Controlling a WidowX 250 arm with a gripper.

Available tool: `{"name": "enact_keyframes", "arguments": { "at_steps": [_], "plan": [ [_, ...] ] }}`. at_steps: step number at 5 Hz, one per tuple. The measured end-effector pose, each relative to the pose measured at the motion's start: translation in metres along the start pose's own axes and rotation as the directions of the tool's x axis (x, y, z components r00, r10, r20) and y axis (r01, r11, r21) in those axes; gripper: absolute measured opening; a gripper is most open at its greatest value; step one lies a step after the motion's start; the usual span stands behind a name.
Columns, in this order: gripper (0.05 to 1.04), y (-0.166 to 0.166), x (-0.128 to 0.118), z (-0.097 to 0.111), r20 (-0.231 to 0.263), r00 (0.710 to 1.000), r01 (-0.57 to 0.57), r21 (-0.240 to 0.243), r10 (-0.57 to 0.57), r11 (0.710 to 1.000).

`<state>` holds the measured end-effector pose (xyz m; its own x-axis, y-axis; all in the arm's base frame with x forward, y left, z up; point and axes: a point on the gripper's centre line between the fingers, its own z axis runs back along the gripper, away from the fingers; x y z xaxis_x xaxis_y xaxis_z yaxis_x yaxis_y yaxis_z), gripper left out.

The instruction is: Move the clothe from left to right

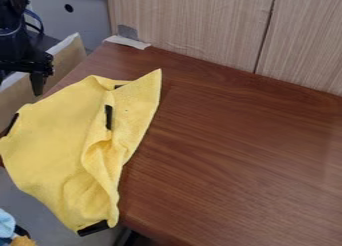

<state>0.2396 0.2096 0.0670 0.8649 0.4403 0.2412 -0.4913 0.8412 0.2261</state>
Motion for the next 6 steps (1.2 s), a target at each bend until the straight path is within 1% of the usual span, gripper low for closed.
{"name": "enact_keyframes", "arguments": {
  "at_steps": [1,2,3,4,6],
  "plan": [
    [1.0,-0.003,-0.006,-0.009,-0.032,0.999,0.003,-0.004,-0.003,1.0],
    [1.001,-0.007,-0.012,-0.014,-0.044,0.999,0.024,0.004,-0.024,1.0],
    [1.001,-0.017,-0.02,-0.026,-0.065,0.996,0.068,-0.002,-0.068,0.998],
    [1.0,-0.022,-0.025,-0.035,-0.056,0.995,0.089,0.007,-0.088,0.996],
    [1.0,-0.031,-0.03,-0.059,-0.053,0.997,0.06,0.022,-0.059,0.998]
  ]
}}
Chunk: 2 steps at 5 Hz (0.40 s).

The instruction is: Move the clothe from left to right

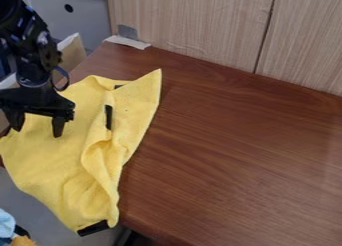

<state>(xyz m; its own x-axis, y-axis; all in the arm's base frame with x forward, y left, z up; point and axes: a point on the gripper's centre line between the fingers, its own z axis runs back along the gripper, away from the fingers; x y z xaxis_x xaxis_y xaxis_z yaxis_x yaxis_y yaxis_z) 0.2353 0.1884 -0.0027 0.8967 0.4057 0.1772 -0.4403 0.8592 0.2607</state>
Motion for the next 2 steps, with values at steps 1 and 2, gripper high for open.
{"name": "enact_keyframes", "arguments": {
  "at_steps": [1,2],
  "plan": [
    [0.997,-0.0036,0.0019,-0.0058,-0.005,1.0,-0.01,-0.018,0.01,1.0],
    [0.999,-0.0059,0.0036,-0.0079,-0.015,1.0,-0.02,-0.062,0.019,0.998]
  ]
}}
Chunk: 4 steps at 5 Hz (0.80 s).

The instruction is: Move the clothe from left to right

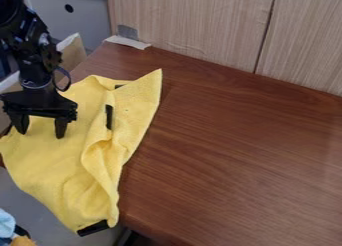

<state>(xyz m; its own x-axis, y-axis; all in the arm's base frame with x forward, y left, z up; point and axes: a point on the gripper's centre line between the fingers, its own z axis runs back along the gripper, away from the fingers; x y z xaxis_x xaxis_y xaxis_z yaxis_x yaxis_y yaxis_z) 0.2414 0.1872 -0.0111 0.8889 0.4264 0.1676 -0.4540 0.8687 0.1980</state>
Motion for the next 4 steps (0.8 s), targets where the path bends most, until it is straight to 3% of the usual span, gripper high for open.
{"name": "enact_keyframes", "arguments": {
  "at_steps": [2,4],
  "plan": [
    [0.999,-0.027,0.001,0.002,0.0,1.0,0.018,-0.092,-0.018,0.996],
    [0.998,-0.094,-0.004,0.015,0.032,0.99,0.141,-0.15,-0.137,0.979]
  ]
}}
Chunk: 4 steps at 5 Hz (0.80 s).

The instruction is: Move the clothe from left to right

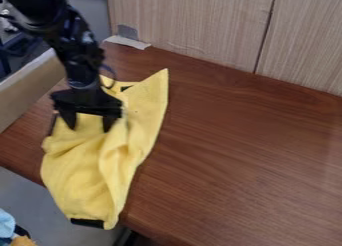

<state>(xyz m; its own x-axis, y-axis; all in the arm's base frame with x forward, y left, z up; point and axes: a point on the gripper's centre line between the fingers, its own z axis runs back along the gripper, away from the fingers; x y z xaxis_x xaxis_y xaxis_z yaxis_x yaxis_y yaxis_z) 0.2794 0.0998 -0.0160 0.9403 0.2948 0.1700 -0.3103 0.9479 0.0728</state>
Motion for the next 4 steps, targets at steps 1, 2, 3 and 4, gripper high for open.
{"name": "enact_keyframes", "arguments": {
  "at_steps": [1,2,3,4],
  "plan": [
    [0.998,-0.032,-0.001,0.002,0.003,0.998,0.057,-0.036,-0.057,0.998],
    [0.998,-0.052,-0.006,0.003,0.006,0.995,0.102,-0.059,-0.102,0.993],
    [0.998,-0.064,-0.011,0.005,0.004,0.992,0.124,-0.085,-0.124,0.989],
    [0.998,-0.075,-0.02,0.008,-0.008,0.986,0.166,-0.113,-0.167,0.98]
  ]
}}
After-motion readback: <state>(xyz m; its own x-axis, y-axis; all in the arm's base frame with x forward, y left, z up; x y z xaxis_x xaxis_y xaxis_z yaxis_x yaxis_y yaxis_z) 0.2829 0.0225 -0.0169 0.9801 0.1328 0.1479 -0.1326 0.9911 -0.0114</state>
